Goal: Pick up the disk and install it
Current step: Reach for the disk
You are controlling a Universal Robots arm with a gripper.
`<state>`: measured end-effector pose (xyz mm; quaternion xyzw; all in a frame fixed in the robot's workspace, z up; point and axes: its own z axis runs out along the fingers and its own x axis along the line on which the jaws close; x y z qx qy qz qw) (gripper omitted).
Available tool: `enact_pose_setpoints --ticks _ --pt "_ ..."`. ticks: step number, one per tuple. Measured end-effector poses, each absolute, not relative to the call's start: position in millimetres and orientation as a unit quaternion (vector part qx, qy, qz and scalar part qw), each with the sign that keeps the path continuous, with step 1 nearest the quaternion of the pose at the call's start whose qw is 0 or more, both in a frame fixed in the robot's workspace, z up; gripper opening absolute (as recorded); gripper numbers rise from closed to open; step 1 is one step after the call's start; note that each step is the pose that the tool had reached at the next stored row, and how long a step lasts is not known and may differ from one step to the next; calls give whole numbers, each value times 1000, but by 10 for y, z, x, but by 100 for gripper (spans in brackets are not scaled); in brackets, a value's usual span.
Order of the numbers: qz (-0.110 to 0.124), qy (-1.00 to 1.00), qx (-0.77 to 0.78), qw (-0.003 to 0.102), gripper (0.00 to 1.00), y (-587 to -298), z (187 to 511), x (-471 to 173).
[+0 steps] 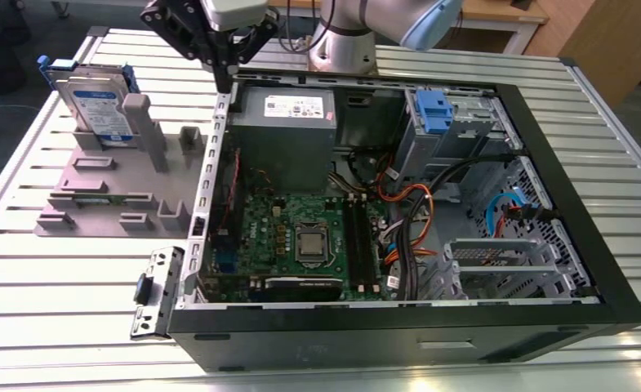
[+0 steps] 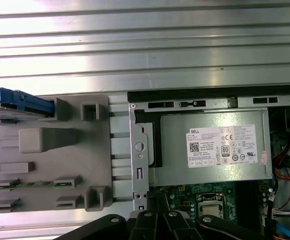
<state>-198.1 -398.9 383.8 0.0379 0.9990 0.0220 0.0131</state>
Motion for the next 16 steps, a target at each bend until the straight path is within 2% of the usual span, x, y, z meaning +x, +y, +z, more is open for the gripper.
enact_pose_setpoints --ticks 16 --pt "22 999 38 13 10 -3989 3831 -2013"
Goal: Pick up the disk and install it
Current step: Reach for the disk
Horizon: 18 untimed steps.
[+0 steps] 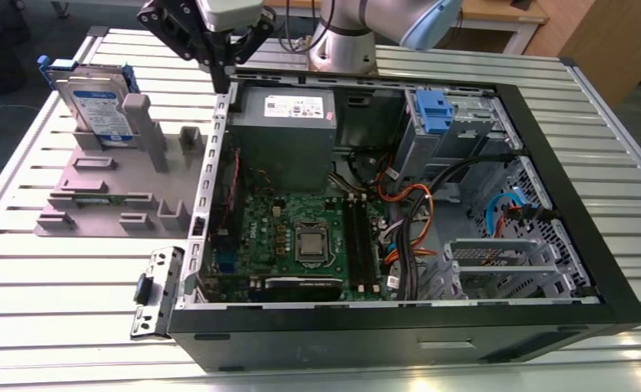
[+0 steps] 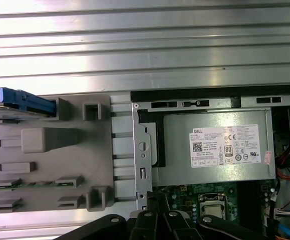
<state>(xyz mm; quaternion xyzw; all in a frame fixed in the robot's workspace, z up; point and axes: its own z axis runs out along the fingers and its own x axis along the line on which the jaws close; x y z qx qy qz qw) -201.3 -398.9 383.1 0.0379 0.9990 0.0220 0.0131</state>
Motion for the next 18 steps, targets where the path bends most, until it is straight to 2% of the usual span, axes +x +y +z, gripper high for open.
enact_pose_setpoints --ticks 18 --pt "22 999 38 13 10 -3989 3819 -2054"
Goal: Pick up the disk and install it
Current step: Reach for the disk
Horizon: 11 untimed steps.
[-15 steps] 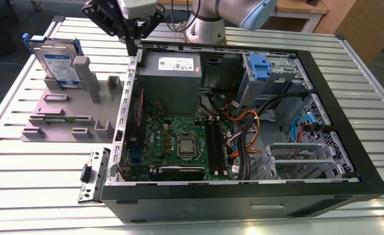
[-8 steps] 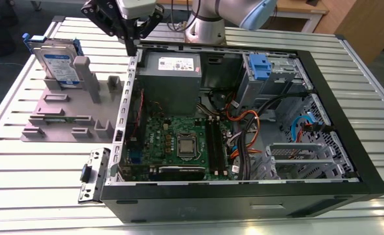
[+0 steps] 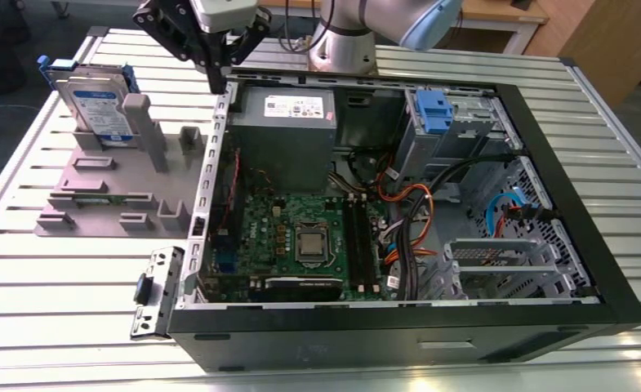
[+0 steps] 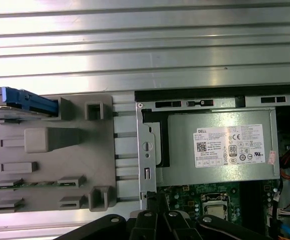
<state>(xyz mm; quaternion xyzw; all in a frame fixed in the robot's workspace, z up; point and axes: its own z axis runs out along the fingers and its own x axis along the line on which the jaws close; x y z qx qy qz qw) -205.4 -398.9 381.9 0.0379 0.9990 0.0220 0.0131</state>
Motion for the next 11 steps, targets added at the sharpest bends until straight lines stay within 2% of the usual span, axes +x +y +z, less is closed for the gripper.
enact_pose_setpoints --ticks 11 --pt "22 999 38 13 10 -3989 3812 -2084"
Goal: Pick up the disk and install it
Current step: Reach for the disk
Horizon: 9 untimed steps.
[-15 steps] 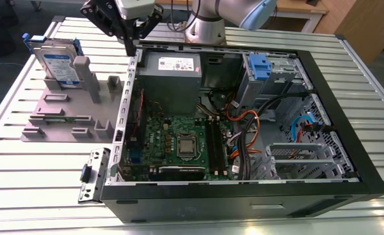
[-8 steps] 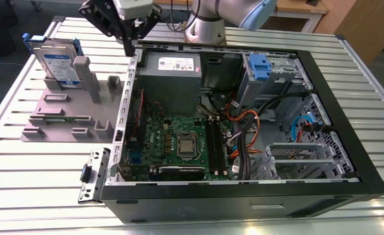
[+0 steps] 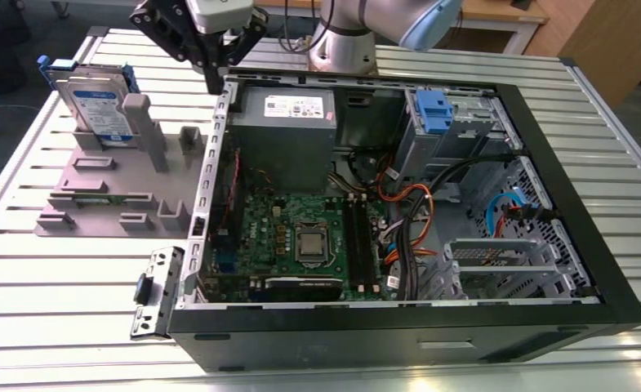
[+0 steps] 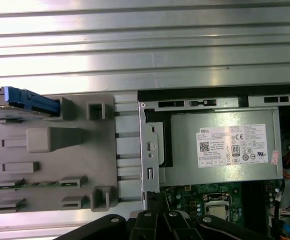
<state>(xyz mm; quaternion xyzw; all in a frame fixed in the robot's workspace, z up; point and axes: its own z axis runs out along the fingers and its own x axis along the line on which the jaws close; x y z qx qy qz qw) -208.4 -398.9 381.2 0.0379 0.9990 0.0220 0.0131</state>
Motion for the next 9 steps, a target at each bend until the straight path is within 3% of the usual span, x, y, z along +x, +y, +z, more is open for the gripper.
enact_pose_setpoints --ticks 9 --pt "22 999 38 13 10 -3989 3808 -2102"
